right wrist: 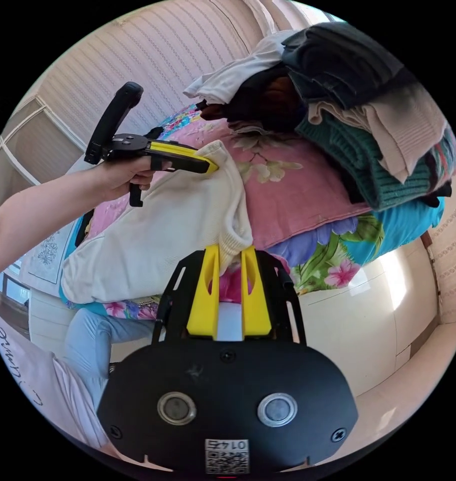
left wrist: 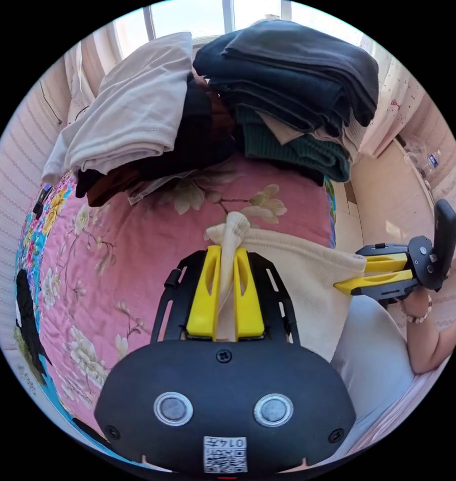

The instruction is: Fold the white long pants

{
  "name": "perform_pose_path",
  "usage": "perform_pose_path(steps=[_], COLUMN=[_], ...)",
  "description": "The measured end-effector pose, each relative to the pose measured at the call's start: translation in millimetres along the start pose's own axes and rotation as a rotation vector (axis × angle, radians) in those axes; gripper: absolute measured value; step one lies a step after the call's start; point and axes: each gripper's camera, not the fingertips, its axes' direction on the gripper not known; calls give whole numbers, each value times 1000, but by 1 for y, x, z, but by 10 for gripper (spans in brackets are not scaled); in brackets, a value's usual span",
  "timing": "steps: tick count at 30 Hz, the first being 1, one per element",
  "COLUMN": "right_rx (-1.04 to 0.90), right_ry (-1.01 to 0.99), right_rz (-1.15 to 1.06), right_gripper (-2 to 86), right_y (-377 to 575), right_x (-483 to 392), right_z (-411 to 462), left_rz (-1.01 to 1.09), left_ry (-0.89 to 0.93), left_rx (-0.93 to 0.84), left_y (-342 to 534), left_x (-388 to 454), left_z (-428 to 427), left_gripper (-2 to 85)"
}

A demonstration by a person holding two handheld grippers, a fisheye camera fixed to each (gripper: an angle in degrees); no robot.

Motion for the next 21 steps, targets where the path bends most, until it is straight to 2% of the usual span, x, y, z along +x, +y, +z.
perform_pose_path(steps=[5,11,16,21], right_rx=[129,179,140,30], right_ry=[-133,-315,-444,-537], right_rz=[-106,-353,-585,-883], right_gripper=[68,67,66,70], right_y=[-20,-52,-80,-104], right_x=[-52,-156,-274,-445], right_z=[-36,-65,-76,-66], left_rz=[-79,-229,-429,-671], left_ry=[4,-35,-107,-146], left_rx=[116,284,411,472], left_y=[39,138,278,424], left_x=[-9,-34,-58,-78], left_z=[-59,-163,-254,-314], left_gripper=[44,45,45,61])
